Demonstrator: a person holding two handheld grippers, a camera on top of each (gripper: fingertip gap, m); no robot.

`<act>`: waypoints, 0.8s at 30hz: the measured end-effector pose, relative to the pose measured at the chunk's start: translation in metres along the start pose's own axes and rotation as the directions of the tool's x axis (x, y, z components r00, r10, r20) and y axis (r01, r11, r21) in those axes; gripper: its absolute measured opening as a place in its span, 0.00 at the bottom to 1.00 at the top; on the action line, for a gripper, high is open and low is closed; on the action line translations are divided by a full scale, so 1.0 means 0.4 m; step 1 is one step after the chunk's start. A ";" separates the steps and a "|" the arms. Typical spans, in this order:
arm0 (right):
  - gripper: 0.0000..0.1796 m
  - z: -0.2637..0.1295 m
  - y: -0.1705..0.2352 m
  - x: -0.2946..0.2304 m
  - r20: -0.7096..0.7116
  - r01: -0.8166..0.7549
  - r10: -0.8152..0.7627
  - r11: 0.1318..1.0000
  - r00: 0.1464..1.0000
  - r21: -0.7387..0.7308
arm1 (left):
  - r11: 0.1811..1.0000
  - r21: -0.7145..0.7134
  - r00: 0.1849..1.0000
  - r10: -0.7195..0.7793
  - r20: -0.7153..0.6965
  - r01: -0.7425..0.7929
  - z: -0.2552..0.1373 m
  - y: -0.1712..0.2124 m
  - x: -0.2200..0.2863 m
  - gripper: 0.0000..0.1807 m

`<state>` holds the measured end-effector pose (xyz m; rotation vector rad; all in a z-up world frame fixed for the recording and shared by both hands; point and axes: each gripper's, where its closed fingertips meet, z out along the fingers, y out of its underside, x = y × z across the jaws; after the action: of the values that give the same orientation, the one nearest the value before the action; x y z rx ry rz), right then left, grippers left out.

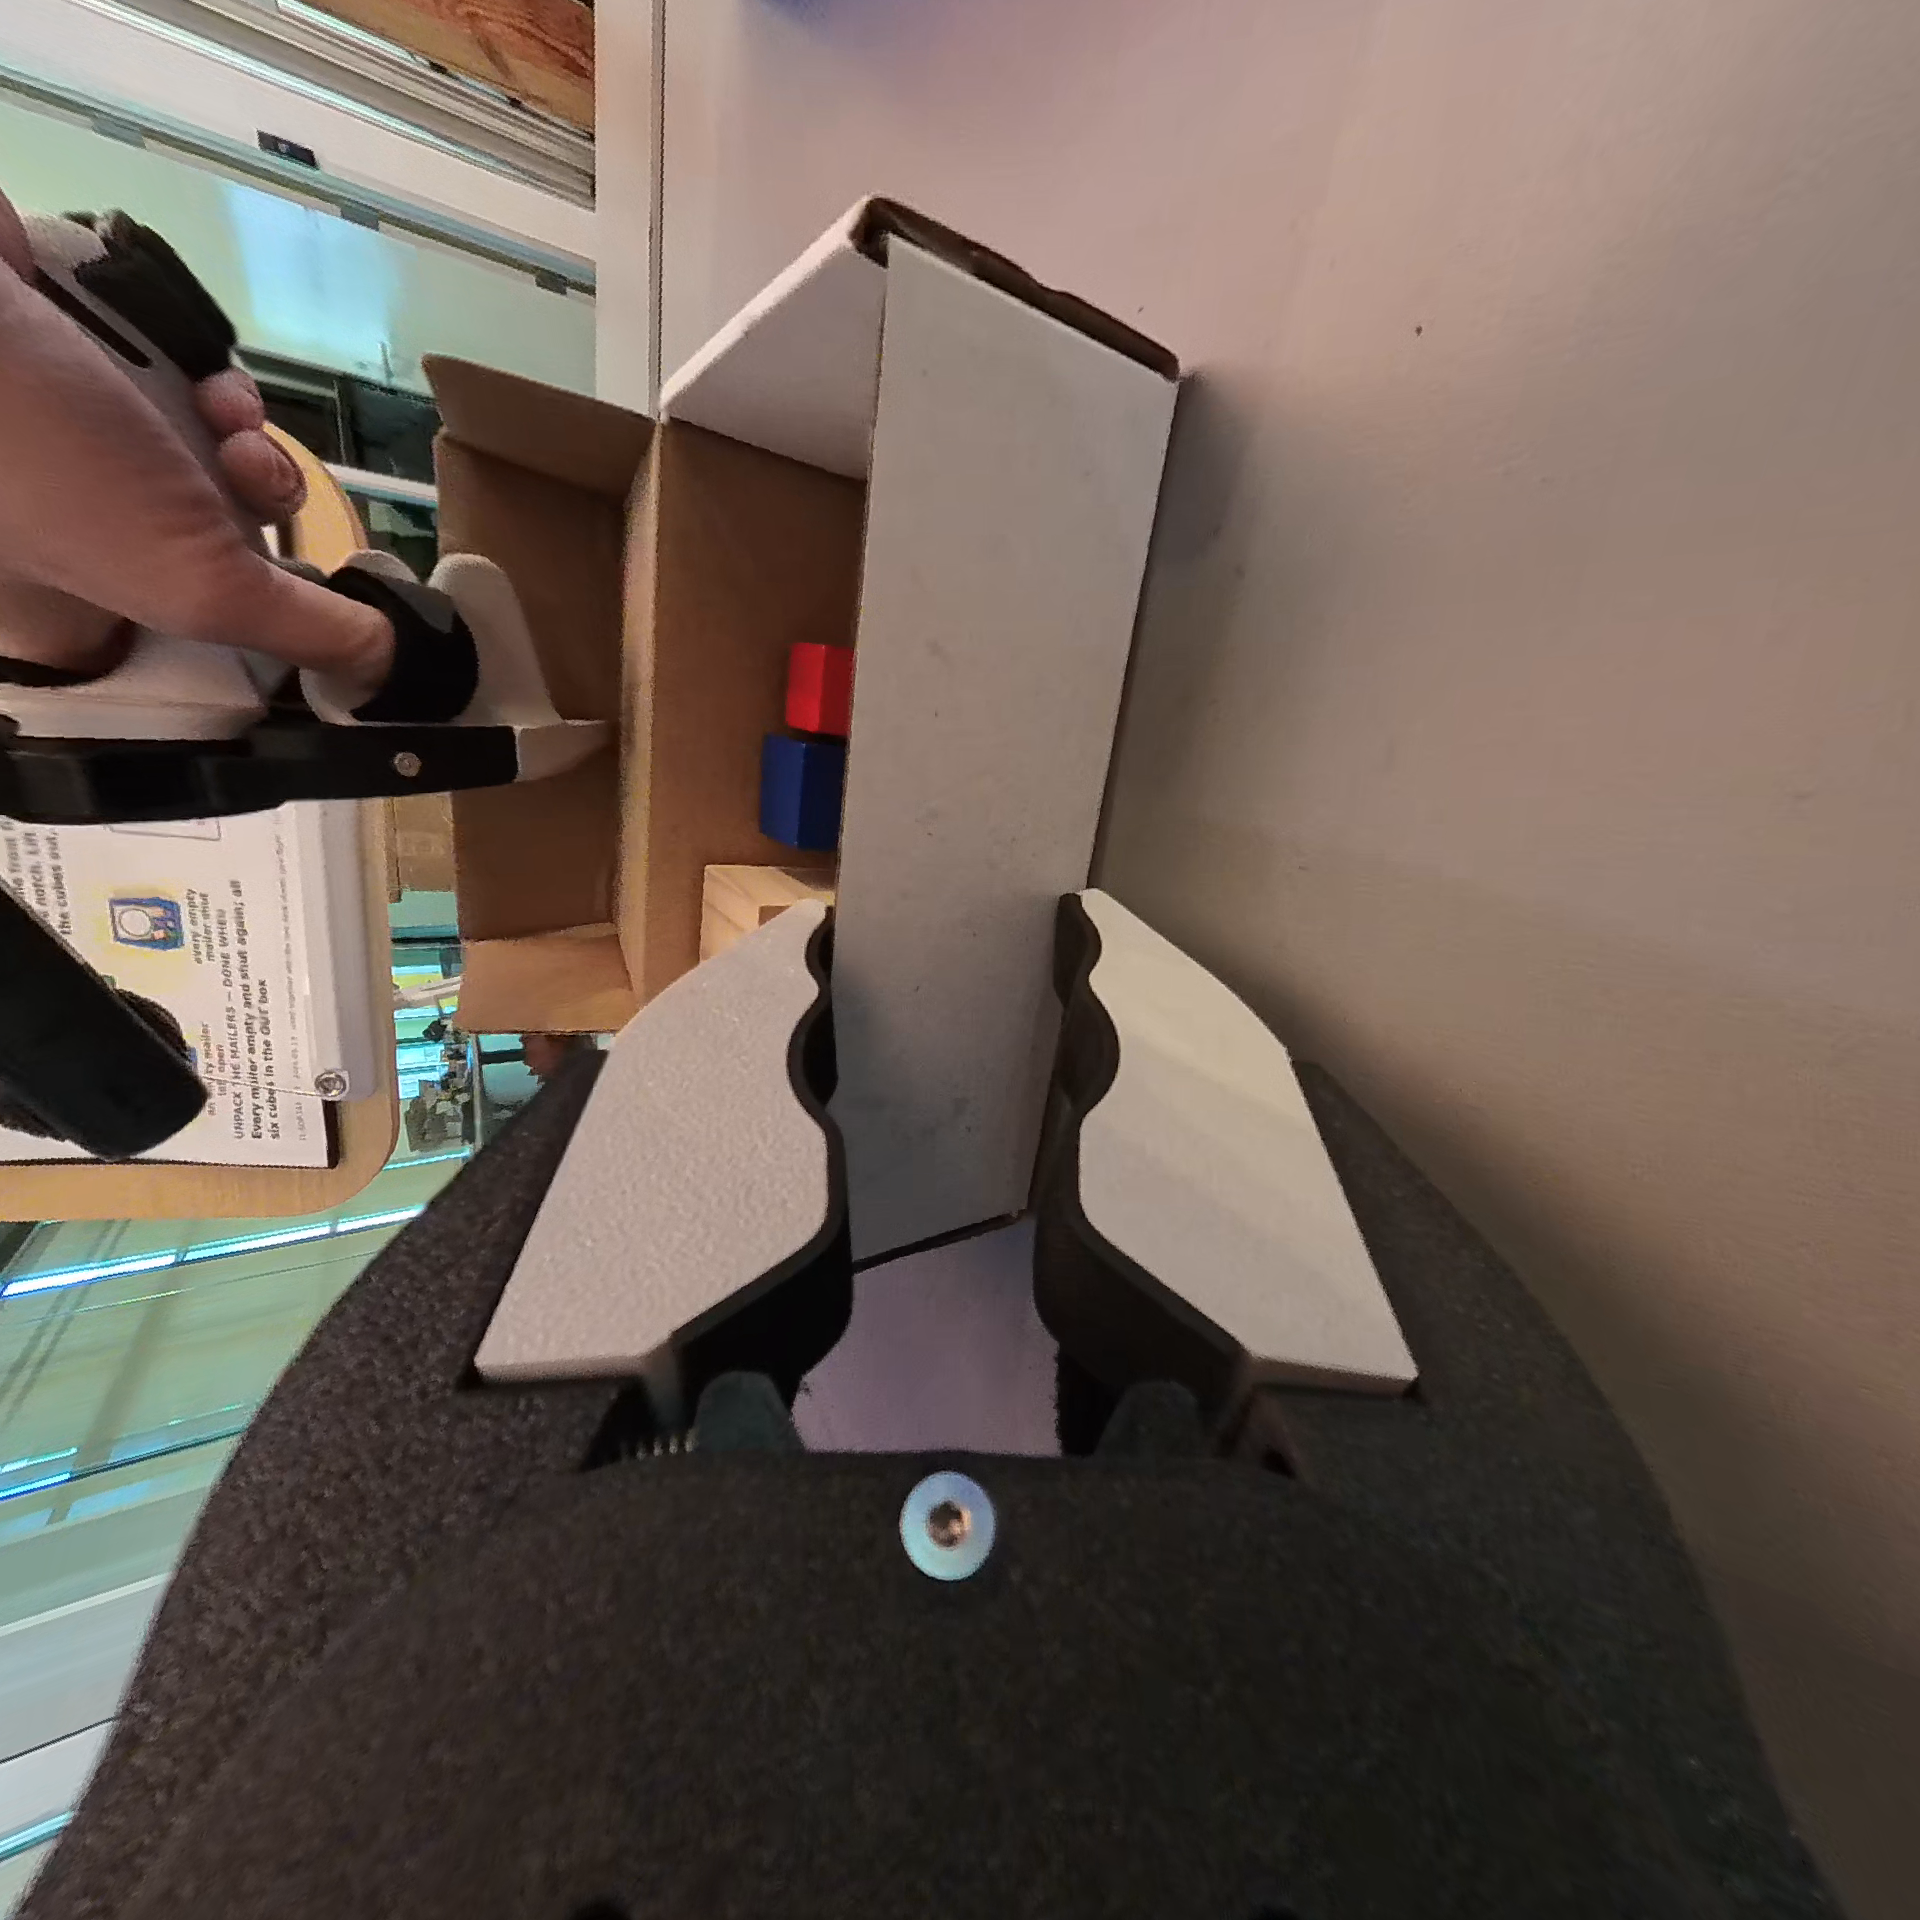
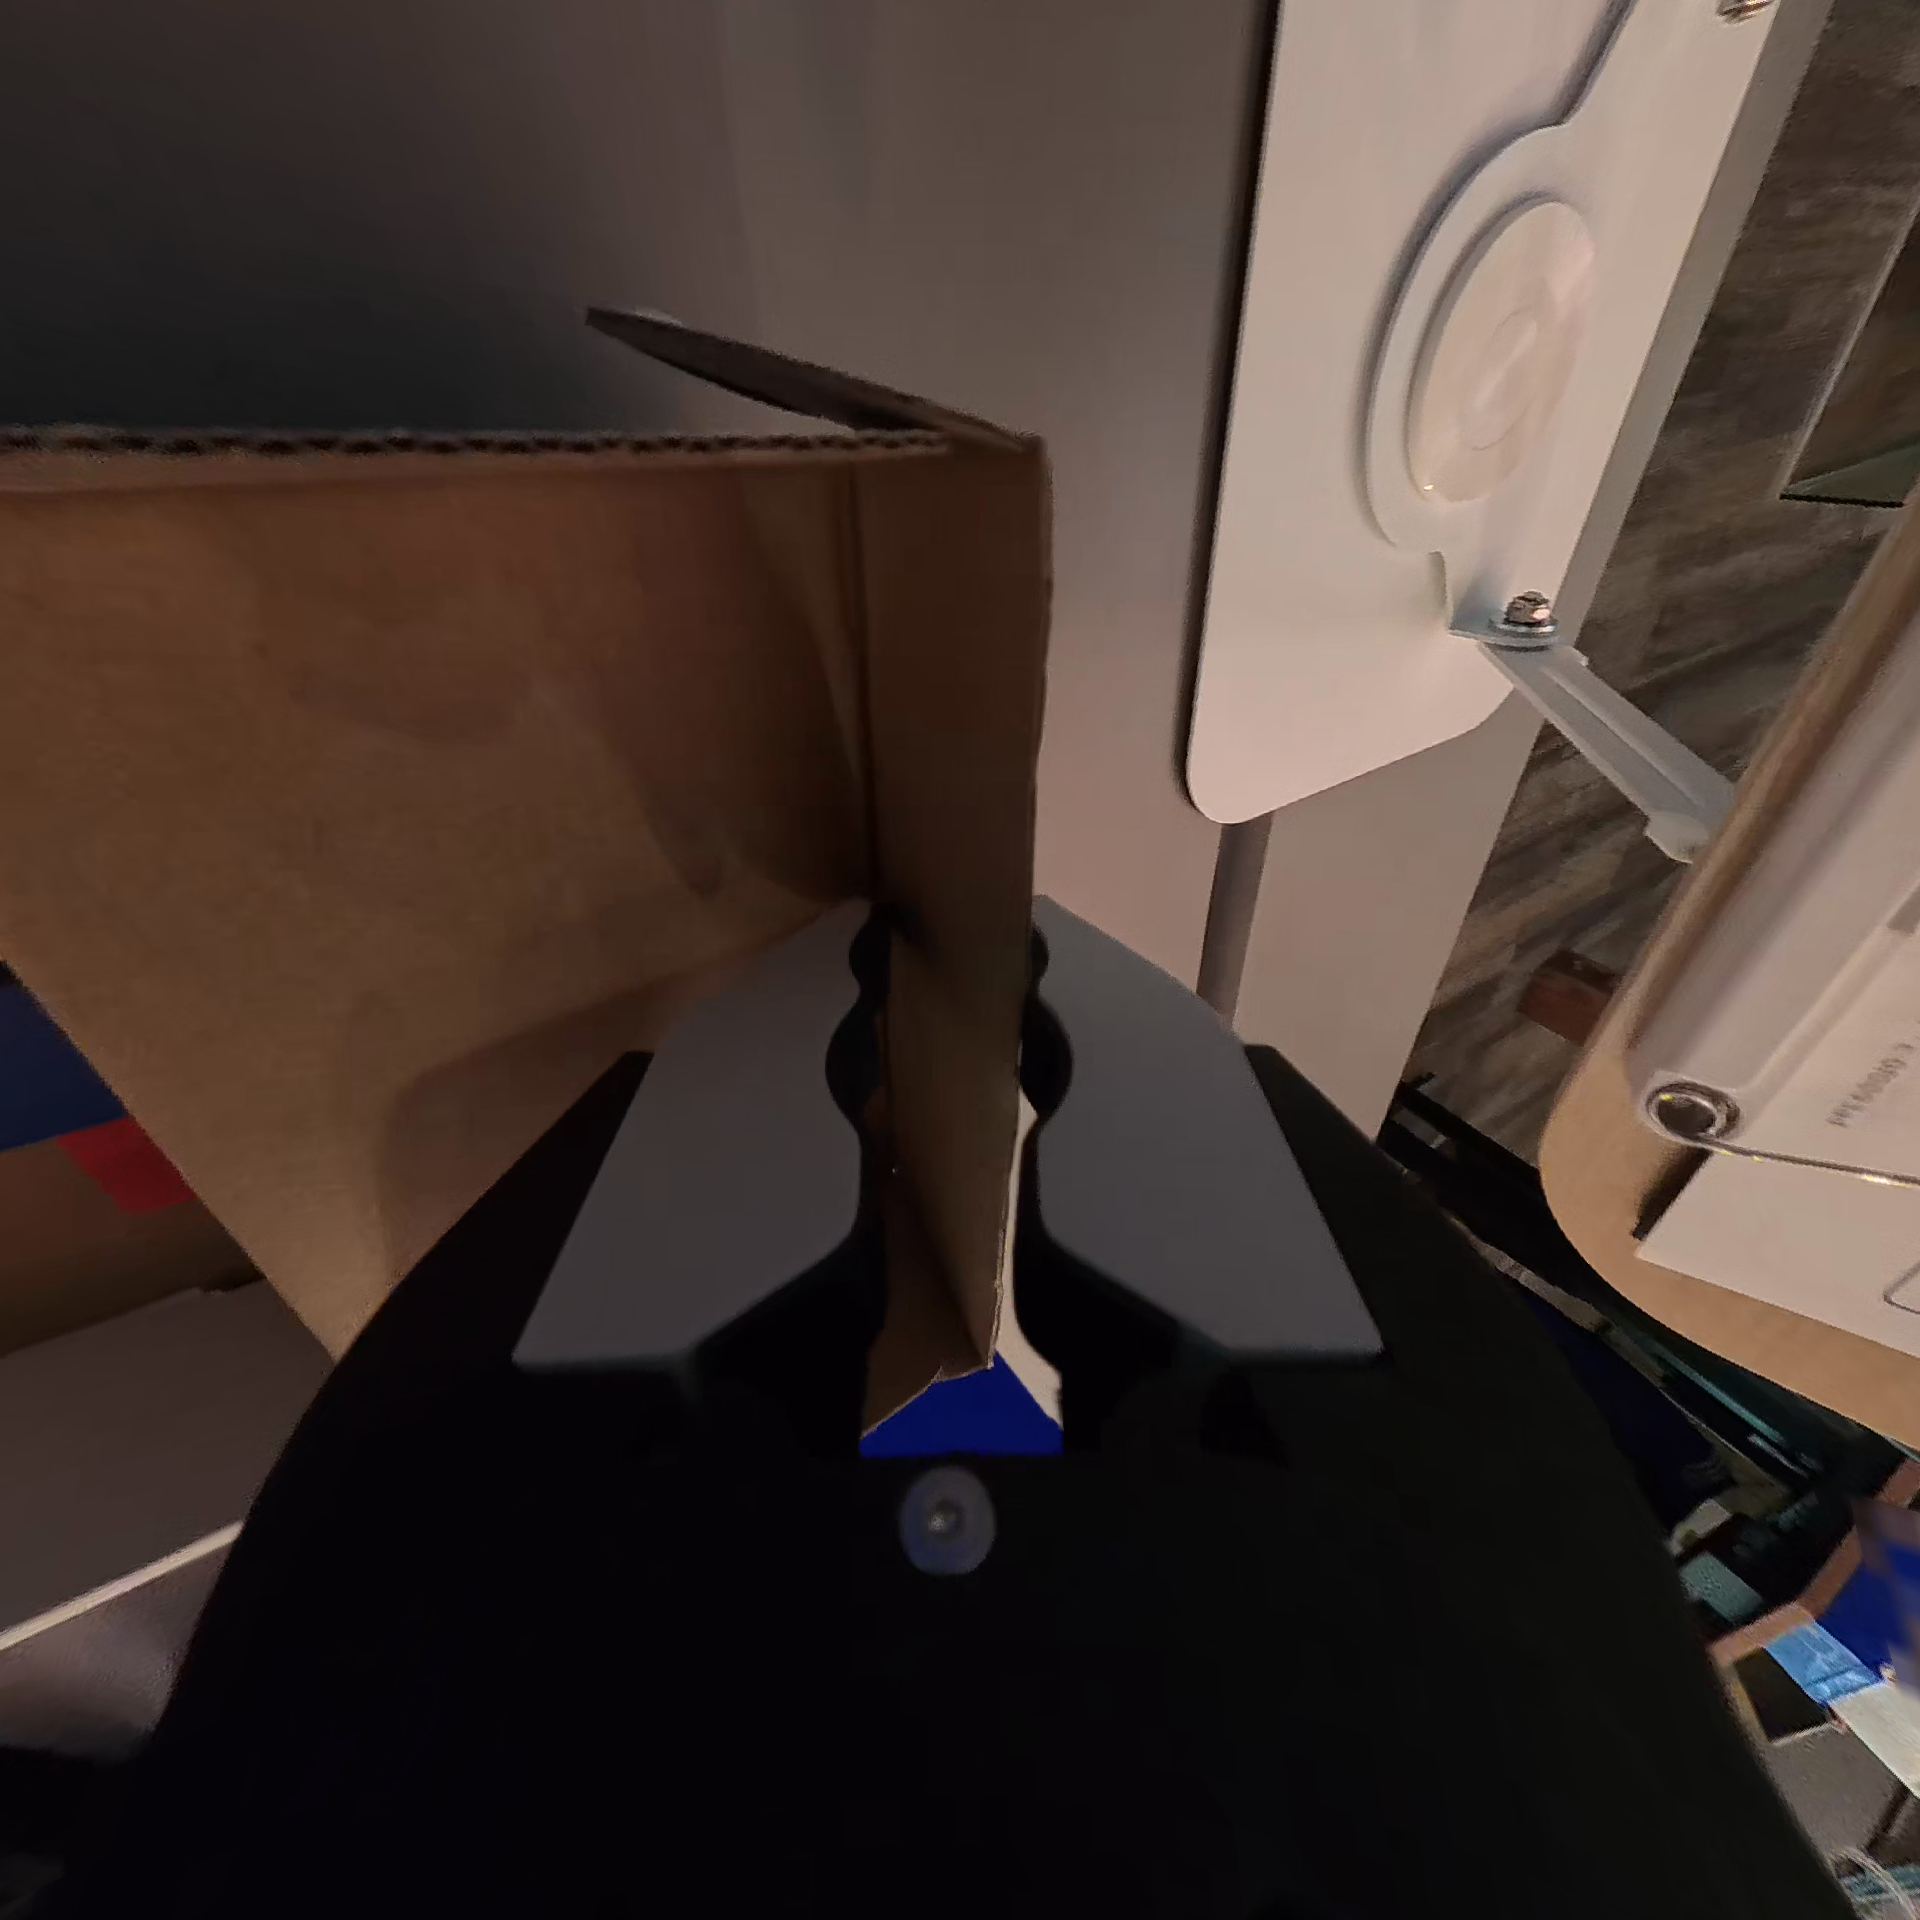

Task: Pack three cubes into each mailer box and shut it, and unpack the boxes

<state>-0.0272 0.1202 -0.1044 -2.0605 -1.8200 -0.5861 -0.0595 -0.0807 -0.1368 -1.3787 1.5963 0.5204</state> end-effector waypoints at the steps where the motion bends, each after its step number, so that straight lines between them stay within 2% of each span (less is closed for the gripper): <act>1: 0.13 -0.003 0.002 0.000 -0.002 0.000 0.000 1.000 1.000 0.000 | 1.000 0.000 1.000 -0.003 -0.002 0.003 0.000 0.000 0.000 0.22; 6: 0.16 -0.048 0.011 0.013 -0.010 -0.010 0.010 1.000 1.000 0.021 | 1.000 -0.005 1.000 -0.013 -0.002 0.013 0.002 -0.002 0.000 0.22; 10: 0.26 -0.115 0.013 0.033 -0.026 -0.021 0.023 0.999 0.999 0.048 | 1.000 -0.010 1.000 -0.026 0.000 0.026 0.002 -0.005 -0.001 0.21; 16: 0.31 -0.288 -0.005 0.061 -0.093 -0.039 0.061 0.973 0.994 0.229 | 0.999 -0.021 0.999 -0.042 0.011 0.042 0.004 -0.006 -0.002 0.21; 18: 0.31 -0.363 -0.013 0.054 -0.107 -0.052 0.096 0.935 0.990 0.352 | 0.999 -0.020 0.999 -0.041 0.017 0.041 0.004 -0.007 -0.003 0.22; 21: 0.29 -0.464 -0.013 0.017 -0.087 -0.094 0.170 0.825 0.982 0.557 | 0.998 -0.014 0.998 -0.062 0.024 0.063 0.004 -0.004 -0.005 0.25; 24: 0.23 -0.510 0.013 -0.030 -0.071 -0.114 0.225 0.712 0.972 0.693 | 0.993 0.014 0.993 -0.118 0.023 0.118 -0.001 -0.010 -0.014 0.32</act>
<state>-0.0408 0.0072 0.0654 -1.5805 -1.4261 0.0159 -0.0562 -0.0792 -0.1310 -1.4425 1.4864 0.4542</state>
